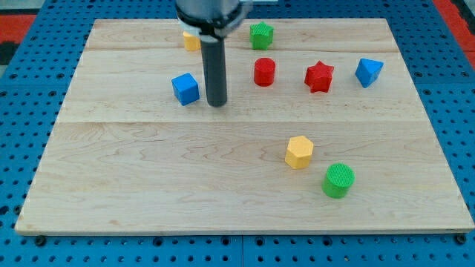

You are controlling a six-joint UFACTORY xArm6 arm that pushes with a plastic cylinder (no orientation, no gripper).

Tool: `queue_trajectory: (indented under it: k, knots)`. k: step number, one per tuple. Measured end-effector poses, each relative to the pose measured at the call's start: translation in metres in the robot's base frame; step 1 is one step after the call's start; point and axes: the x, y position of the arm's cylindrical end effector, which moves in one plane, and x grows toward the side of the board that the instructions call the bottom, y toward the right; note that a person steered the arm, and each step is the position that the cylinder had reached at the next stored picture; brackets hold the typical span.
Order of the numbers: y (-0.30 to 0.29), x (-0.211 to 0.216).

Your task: Adjust the blue cube at the left side of the red circle

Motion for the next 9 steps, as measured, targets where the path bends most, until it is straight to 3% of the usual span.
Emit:
queue_trajectory:
  k: [1, 2, 3, 4, 5, 6, 8, 9]
  knots:
    - [-0.067, 0.001]
    - [-0.082, -0.042]
    - [-0.027, -0.063]
    - [-0.037, -0.053]
    - [0.006, -0.032]
    - [0.059, -0.040]
    - [0.011, -0.074]
    - [0.022, -0.045]
